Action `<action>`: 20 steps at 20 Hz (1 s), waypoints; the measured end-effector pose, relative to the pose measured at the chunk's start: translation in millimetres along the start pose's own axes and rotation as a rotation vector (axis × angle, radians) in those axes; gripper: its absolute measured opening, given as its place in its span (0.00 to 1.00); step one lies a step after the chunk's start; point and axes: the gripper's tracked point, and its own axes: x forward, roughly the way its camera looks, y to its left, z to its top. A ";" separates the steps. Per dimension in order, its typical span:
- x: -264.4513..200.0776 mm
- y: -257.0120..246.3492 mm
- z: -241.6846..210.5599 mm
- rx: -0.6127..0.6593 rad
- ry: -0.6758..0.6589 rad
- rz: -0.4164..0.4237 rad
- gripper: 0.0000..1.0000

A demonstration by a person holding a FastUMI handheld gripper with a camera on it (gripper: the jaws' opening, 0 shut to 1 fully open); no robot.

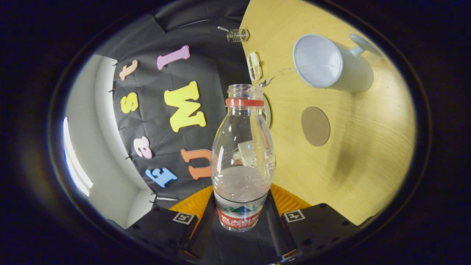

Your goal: Take the bottle from table, then pour the juice into the cup, finally place the bottle on the coaster

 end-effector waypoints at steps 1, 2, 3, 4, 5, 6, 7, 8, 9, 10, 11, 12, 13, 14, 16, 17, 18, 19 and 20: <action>-1.3 -0.7 1.0 0.002 0.000 -0.001 0.73; -1.1 -0.6 1.5 0.004 0.001 -0.002 0.73; -0.1 0.3 1.5 0.009 0.002 -0.003 0.73; 0.3 0.2 1.3 0.012 0.004 -0.005 0.73; 1.8 0.0 1.1 0.016 0.007 -0.007 0.73; 3.2 0.3 2.4 0.021 0.003 -0.008 0.73; 1.8 1.9 4.5 0.029 0.001 -0.005 0.73; 1.6 3.3 4.7 0.038 -0.002 -0.001 0.73; -0.7 7.4 5.7 0.046 -0.005 0.002 0.73; -1.4 9.4 7.0 0.054 -0.005 0.006 0.73; -1.2 10.4 6.5 0.060 -0.006 0.008 0.73; 0.0 10.8 6.4 0.064 -0.005 0.008 0.73; 0.1 11.0 6.4 0.069 -0.004 0.008 0.73; 1.5 11.0 7.5 0.074 -0.004 0.009 0.73; 2.7 14.0 8.1 0.083 -0.007 0.013 0.73; 3.9 17.2 8.5 0.089 -0.008 0.018 0.73; 5.9 17.5 8.6 0.093 -0.005 0.017 0.73; 4.3 17.0 8.3 0.096 -0.003 0.015 0.73; 4.8 17.3 7.3 0.100 0.000 0.014 0.73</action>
